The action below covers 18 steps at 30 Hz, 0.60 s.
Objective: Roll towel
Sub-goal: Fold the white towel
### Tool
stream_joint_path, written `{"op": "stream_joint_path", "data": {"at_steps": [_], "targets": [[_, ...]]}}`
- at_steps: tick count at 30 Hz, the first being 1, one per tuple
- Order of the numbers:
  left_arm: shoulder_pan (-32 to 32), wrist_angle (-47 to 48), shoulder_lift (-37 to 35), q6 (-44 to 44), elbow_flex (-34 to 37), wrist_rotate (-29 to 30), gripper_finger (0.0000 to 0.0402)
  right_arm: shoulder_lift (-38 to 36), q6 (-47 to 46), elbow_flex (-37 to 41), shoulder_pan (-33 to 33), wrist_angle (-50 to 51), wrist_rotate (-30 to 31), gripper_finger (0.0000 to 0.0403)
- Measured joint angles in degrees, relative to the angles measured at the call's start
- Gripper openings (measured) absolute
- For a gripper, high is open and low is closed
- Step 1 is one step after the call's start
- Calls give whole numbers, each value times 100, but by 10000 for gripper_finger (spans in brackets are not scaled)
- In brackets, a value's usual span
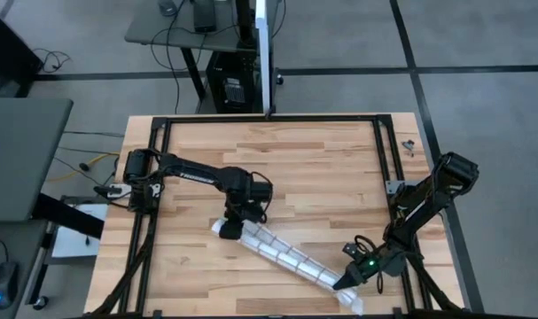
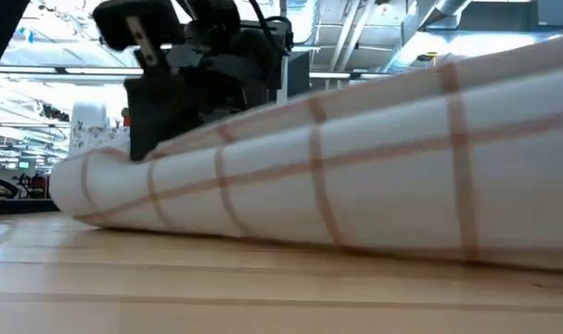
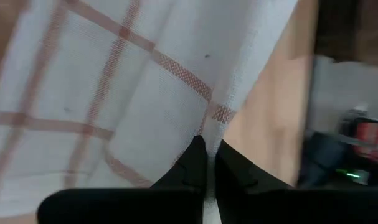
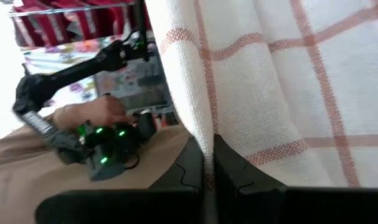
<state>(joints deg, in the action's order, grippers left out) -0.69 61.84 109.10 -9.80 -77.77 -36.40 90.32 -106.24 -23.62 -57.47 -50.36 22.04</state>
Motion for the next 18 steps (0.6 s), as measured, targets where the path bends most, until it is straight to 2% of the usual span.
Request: {"op": "stream_joint_path", "data": {"at_steps": [3, 5, 7, 11, 18], "targets": [[35, 564, 0, -122, -186, -729, 0, 0, -22, -63, 6, -128, -39, 0], [46, 634, -4, -303, -194, -751, 0, 0, -23, -116, 26, -132, -44, 0], [80, 510, 0, -397, -189, -492, 0, 0, -26, -133, 44, -64, -45, 0], [190, -292, 0, -328, -181, 541, 0, 0, -32, -136, 71, 89, -120, 0], [318, -360, 68, -409, -55, 567, 0, 0, -326, -136, 84, 876, -118, 0]]}}
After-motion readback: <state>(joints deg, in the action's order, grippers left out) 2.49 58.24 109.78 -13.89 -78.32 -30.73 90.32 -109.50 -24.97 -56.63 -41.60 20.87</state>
